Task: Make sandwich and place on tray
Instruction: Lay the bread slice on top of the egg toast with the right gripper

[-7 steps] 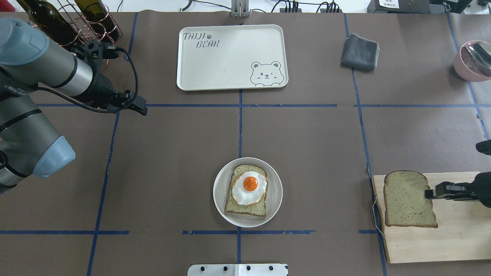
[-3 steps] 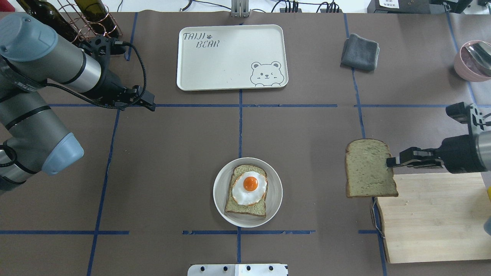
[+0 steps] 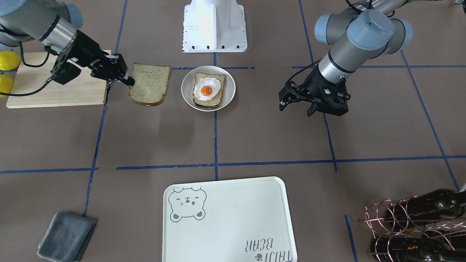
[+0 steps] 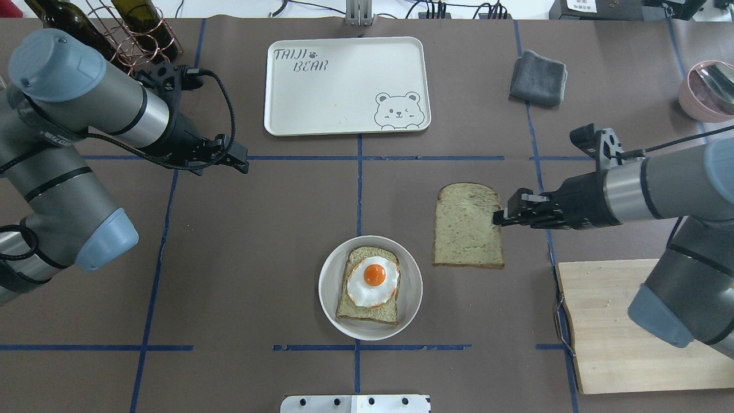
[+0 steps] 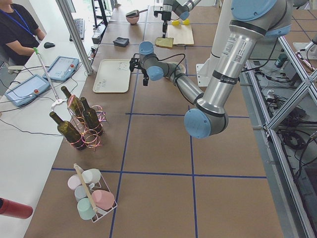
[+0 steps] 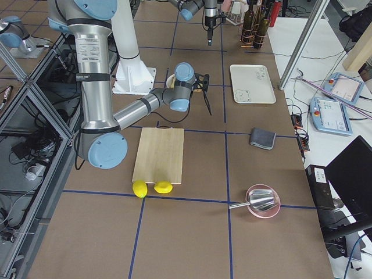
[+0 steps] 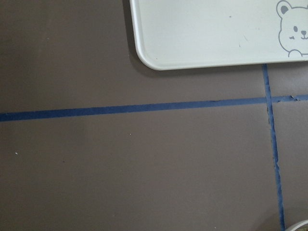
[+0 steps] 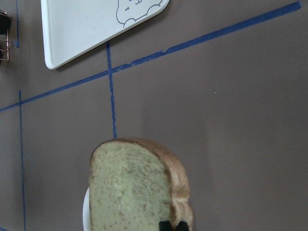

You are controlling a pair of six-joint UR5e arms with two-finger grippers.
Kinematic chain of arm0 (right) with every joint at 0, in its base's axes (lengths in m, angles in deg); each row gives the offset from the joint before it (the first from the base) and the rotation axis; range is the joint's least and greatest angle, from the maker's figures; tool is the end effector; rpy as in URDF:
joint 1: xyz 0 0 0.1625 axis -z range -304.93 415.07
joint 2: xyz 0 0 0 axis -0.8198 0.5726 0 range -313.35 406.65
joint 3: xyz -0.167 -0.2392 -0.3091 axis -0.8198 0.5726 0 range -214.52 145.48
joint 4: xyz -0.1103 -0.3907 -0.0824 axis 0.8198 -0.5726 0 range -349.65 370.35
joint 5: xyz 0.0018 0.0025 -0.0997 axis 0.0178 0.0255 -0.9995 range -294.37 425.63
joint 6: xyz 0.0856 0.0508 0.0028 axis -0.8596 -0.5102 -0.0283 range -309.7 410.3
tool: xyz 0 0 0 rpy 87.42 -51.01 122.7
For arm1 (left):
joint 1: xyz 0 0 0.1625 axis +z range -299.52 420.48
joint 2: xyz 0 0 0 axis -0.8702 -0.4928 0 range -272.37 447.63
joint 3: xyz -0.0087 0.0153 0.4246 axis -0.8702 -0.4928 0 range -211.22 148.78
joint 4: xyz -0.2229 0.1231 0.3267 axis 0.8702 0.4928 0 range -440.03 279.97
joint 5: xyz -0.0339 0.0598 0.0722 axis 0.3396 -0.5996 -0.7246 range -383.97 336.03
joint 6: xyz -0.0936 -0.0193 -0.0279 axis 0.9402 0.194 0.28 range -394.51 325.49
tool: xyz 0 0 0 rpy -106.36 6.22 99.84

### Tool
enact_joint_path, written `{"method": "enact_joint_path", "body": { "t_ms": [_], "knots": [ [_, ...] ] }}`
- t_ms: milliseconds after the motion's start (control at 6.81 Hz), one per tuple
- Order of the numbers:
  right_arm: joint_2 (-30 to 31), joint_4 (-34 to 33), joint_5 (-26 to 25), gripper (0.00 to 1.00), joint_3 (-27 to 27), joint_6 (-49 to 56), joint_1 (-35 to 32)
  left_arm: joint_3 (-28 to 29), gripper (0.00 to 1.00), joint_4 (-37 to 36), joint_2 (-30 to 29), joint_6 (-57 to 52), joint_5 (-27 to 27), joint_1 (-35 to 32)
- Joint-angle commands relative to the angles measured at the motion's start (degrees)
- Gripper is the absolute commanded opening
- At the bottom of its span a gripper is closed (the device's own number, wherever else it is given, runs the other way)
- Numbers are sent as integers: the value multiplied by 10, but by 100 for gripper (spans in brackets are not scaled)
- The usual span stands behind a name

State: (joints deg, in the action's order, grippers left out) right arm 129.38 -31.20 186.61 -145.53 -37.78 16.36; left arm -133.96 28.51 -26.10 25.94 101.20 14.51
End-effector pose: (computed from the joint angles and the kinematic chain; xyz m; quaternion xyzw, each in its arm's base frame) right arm -0.3429 -0.3801 0.3208 0.0113 -0.6336 0.0812 0.7693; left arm 0.3695 -0.4915 0.2834 0.0577 0.5122 0.0174 0.8568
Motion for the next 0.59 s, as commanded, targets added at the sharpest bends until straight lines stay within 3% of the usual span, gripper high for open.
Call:
{"method": "enact_joint_path", "body": {
  "t_ms": [0,147,441],
  "knots": [
    [-105,-128,-89,0,1,-38,100,-1,100,0,-3,12,1,11],
    [-127,-158,-154,0,4,-45,154,-1,100,0,-4,15,1,11],
    [-128,-172,-180,0,9,-45,181,-2,100,0,-3,15,1,11]
  ]
}}
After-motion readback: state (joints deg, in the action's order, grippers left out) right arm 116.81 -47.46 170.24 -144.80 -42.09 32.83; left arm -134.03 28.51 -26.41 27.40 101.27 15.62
